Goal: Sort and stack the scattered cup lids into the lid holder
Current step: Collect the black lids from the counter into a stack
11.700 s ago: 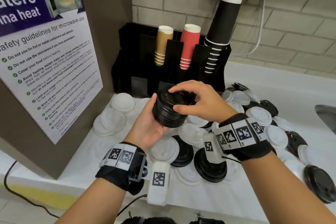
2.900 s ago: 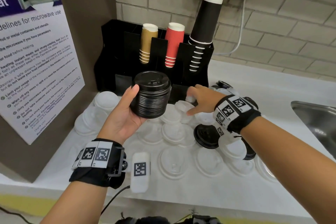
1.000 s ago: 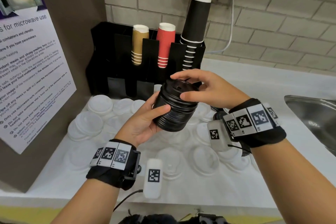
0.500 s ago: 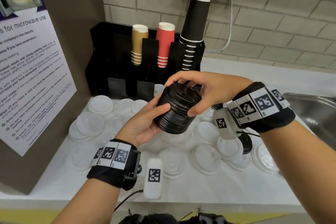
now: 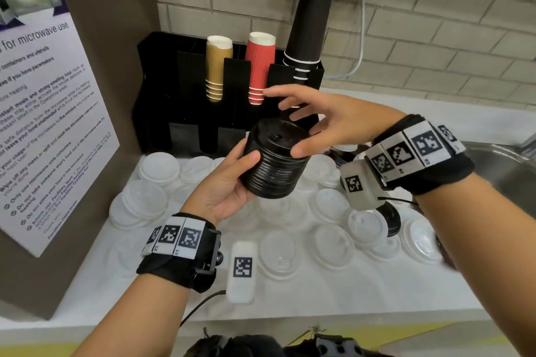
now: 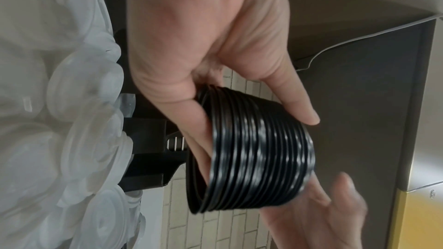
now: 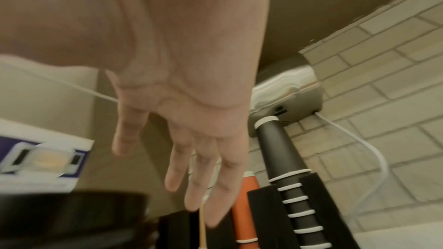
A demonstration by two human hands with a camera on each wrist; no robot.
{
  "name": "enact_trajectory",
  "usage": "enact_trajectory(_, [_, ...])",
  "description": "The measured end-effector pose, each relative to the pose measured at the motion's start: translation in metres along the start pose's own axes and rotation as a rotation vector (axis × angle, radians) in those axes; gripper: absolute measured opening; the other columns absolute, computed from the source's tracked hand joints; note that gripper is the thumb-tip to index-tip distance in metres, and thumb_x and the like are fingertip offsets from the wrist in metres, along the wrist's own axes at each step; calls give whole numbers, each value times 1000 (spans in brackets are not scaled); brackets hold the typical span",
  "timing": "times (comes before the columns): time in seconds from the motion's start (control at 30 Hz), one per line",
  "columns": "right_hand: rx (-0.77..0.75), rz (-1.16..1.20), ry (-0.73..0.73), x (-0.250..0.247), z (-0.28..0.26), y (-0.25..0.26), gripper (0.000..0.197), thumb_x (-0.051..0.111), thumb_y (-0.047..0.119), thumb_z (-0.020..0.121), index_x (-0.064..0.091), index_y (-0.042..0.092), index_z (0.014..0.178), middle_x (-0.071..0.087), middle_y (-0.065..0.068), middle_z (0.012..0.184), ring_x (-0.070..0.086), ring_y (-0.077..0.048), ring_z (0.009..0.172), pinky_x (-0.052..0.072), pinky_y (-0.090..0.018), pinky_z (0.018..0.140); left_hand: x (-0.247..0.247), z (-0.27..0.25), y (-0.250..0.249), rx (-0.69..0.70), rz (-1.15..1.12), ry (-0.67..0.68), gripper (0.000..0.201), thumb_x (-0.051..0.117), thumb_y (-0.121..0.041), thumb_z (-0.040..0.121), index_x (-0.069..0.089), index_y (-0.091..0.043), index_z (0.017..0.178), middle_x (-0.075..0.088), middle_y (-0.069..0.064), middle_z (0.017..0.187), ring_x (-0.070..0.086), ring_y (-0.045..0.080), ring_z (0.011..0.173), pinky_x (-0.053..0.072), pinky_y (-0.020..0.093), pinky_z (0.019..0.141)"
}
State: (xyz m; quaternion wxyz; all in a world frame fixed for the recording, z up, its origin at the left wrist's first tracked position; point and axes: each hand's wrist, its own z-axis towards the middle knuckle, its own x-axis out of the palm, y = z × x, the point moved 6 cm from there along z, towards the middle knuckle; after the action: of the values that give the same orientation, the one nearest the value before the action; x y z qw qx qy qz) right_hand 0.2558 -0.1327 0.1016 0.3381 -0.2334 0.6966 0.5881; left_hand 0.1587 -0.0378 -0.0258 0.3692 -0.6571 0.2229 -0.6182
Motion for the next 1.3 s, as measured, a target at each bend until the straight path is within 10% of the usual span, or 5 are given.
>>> enact_trajectory(0.13, [221,-44,-288,-37,-21,-33,48,68,41,83,49,42,127,54,9,123,60,-8,109,46,-24,87,-13,5,-2,29,-70,-32,87,98,-34,44,61,-22,122,70,4,118,67,21,110,58,34,78])
enact_trajectory(0.4, [914,-560,225,6,-93,-154,43,70,53,77,54,20,101,60,3,88,49,-10,64,38,-22,58,-24,11,-5,61,-76,-24,61,92,-31,54,69,-26,110,70,2,118,67,20,111,59,33,80])
enact_trajectory(0.73, [811,-490,161,39,-101,-178,65,82,42,68,43,21,115,64,-1,101,61,-24,96,51,-41,90,-21,13,-1,85,-29,-28,44,72,-27,73,66,-26,117,69,2,122,65,20,114,58,34,80])
enact_trajectory(1.1, [564,-305,243,30,-74,-165,10,64,28,90,58,22,86,49,9,72,46,-9,68,36,-9,60,-25,14,-2,106,-7,-72,59,75,-30,69,60,-25,125,68,2,124,65,20,114,58,33,78])
enact_trajectory(1.3, [512,-438,60,-3,-42,-170,48,68,28,86,51,24,131,50,7,109,48,-12,97,36,-17,83,-21,16,1,102,-3,-79,55,75,-30,69,63,-27,123,67,3,125,65,21,115,58,33,79])
